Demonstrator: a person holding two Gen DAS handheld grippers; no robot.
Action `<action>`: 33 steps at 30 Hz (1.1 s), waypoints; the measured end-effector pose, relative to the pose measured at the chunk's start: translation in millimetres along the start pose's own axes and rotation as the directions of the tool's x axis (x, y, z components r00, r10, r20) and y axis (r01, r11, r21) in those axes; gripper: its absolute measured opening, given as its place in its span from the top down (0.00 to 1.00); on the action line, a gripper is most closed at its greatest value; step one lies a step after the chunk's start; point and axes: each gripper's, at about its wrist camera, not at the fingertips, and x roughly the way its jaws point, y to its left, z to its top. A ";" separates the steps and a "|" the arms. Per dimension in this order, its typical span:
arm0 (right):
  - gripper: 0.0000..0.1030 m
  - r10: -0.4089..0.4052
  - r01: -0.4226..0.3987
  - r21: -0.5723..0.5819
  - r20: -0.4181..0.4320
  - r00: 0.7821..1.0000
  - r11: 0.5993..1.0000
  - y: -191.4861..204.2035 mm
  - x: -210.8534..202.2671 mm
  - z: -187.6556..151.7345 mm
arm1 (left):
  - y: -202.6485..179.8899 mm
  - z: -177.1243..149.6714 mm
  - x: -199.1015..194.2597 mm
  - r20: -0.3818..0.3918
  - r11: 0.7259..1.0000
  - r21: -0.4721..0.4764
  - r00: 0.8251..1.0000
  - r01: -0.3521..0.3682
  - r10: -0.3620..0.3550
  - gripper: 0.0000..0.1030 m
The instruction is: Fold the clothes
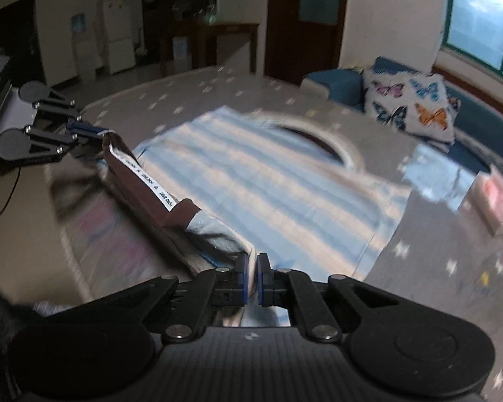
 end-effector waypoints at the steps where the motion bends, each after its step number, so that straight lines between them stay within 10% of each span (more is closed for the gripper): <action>1: 0.96 -0.008 0.008 0.007 0.010 1.000 1.000 -6.9 3.3 9.0 | 6.1 7.0 7.8 0.005 1.000 -0.003 1.000 -0.010 0.010 0.95; 13: 0.96 -0.076 0.074 0.107 0.015 0.997 0.992 -95.1 88.4 85.4 | 77.1 69.4 133.8 -0.035 0.997 0.008 0.996 -0.077 0.077 0.95; 26: 0.88 -0.168 0.171 0.323 -0.040 0.985 0.931 -159.6 190.2 92.1 | 109.2 53.9 234.9 -0.187 0.983 -0.122 0.976 -0.137 0.113 0.83; 33: 0.70 -0.129 0.124 0.283 -0.003 0.992 0.951 -138.0 184.7 98.5 | 116.6 62.5 216.1 -0.136 0.970 -0.199 0.984 -0.141 0.116 0.28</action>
